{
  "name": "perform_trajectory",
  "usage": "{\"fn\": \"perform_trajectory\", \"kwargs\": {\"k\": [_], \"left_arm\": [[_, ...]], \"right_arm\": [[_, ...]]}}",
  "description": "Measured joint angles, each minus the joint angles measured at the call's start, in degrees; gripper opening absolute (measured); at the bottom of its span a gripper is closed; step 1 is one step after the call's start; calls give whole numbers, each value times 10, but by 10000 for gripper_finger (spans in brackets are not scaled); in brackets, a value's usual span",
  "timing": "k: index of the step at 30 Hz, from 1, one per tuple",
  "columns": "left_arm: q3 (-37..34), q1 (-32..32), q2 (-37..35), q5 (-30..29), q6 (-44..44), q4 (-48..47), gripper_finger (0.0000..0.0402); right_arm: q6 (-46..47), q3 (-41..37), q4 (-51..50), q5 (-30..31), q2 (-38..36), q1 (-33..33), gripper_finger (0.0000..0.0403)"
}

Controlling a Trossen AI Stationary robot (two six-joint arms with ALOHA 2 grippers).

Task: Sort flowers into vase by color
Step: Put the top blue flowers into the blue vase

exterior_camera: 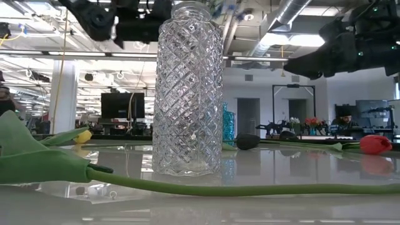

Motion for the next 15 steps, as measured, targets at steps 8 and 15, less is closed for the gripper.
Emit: {"fn": "perform_trajectory", "kwargs": {"k": [8,15], "left_arm": [[0,-33,182,-39,-83,295,2],[6,-30,278,-39,-157,382,2]], "right_arm": [[0,0,12,0,21,0,221],[0,0,14,0,23,0,221]]}}
